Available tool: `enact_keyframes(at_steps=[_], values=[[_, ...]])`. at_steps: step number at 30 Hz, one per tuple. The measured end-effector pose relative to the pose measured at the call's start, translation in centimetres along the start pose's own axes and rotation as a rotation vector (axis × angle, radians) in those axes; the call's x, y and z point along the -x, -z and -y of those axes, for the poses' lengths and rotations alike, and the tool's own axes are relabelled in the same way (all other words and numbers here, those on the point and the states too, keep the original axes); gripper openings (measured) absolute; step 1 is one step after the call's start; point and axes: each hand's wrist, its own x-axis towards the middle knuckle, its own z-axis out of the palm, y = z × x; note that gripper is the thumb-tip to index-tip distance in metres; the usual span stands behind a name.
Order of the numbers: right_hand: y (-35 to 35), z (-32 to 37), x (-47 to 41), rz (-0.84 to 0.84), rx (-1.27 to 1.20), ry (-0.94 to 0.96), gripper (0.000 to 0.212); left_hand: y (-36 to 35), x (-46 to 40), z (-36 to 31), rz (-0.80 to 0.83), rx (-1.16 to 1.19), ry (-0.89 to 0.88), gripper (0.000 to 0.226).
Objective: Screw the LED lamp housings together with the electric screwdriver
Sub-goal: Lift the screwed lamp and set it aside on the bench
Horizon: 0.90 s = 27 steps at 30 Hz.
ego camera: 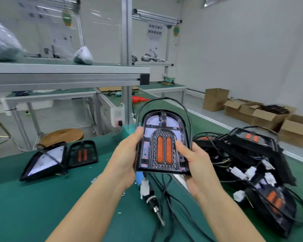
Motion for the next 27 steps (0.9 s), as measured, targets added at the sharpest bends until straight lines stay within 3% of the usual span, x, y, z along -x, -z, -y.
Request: enact_keyframes(at_steps=[2, 6, 12, 16, 22, 27], values=[[1.5, 0.9, 0.2, -0.099, 0.054, 0.087, 0.018, -1.9, -0.5, 1.1, 0.055, -0.111, -0.079, 0.022], [4.8, 2.5, 0.6, -0.247, 0.191, 0.226, 0.022, -5.8, -1.8, 3.4, 0.089, -0.184, -0.113, 0.02], [10.2, 4.3, 2.4, -0.4, 0.344, 0.365, 0.062, -10.8, -3.1, 6.8, 0.216, -0.198, -0.083, 0.02], [14.3, 5.0, 5.0, -0.576, 0.353, 0.462, 0.057, -14.3, -2.1, 9.3, 0.371, -0.207, -0.12, 0.024], [20.8, 5.6, 9.3, -0.782, 0.265, 0.459, 0.04, -19.4, 0.0, 13.9, 0.512, -0.445, -0.126, 0.028], [26.2, 4.9, 9.8, -0.926, 0.327, 0.348, 0.044, -20.7, 0.3, 17.0, 0.589, -0.749, -0.042, 0.06]])
